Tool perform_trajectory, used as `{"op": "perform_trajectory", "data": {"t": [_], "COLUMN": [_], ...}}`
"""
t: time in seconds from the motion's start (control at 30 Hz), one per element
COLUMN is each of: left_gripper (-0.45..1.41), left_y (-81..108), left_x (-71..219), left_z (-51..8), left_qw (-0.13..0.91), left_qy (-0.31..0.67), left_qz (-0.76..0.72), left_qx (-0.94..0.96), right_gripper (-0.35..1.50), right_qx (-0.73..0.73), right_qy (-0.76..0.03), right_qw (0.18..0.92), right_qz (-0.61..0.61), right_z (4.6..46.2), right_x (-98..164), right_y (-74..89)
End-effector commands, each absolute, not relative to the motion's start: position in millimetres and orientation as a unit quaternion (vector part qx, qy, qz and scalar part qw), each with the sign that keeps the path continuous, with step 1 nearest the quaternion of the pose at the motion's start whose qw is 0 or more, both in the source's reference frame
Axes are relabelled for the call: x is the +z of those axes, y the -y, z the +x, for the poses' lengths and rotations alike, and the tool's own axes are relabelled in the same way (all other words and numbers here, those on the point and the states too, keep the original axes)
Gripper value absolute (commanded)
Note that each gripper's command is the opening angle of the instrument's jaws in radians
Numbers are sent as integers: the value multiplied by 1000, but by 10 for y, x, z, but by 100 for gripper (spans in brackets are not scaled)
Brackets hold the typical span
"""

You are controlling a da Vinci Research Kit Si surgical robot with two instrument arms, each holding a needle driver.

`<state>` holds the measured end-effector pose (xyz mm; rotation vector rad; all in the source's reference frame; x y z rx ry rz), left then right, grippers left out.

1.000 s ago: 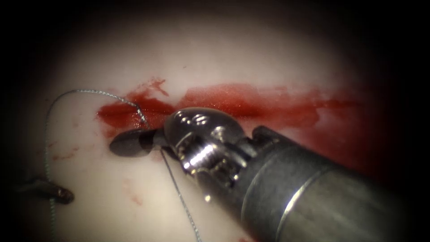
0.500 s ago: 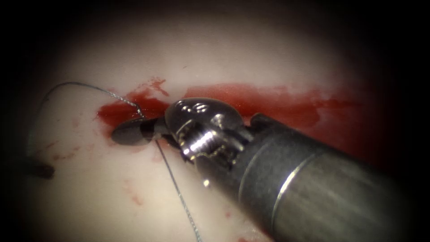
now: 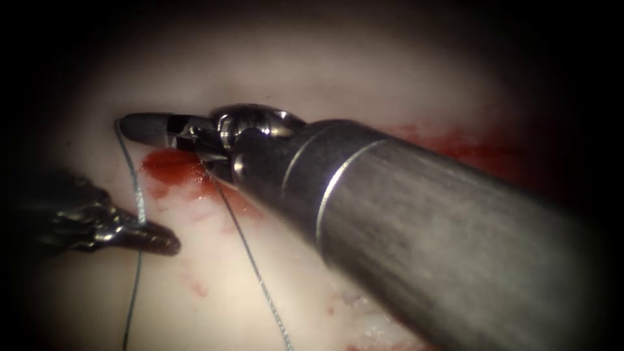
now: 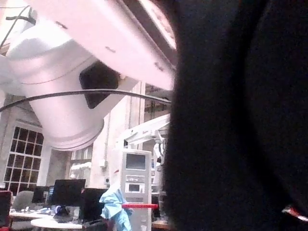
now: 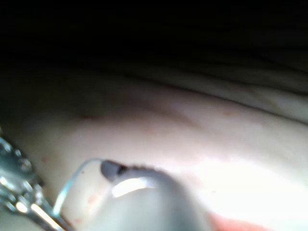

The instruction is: Wound Closure

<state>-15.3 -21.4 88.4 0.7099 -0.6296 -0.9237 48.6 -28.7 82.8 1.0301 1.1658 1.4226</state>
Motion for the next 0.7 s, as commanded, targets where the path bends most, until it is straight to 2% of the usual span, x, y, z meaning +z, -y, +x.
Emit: {"op": "perform_trajectory", "data": {"t": [0.03,0.1,0.2,0.33,0.5,0.7], "left_gripper": [-45,-45,-45,-45,-45,-45], "left_y": [204,206,202,202,216,218], "left_x": [880,881,886,884,882,881], "left_z": [-159,-161,-154,-154,-167,-161], "left_qw": [787,792,795,795,796,801], "left_qy": [294,297,299,297,298,299], "left_qz": [336,332,320,321,355,373], "left_qx": [-425,-417,-420,-420,-389,-360], "right_gripper": [-35,-35,-35,-35,-35,-35], "right_qx": [588,595,580,578,578,578], "right_qy": [-478,-462,-426,-420,-467,-472], "right_qw": [491,478,500,507,473,471], "right_qz": [430,453,483,482,474,470], "right_z": [495,495,489,497,511,515], "right_x": [830,830,825,825,836,844], "right_y": [279,280,289,296,298,295]}}
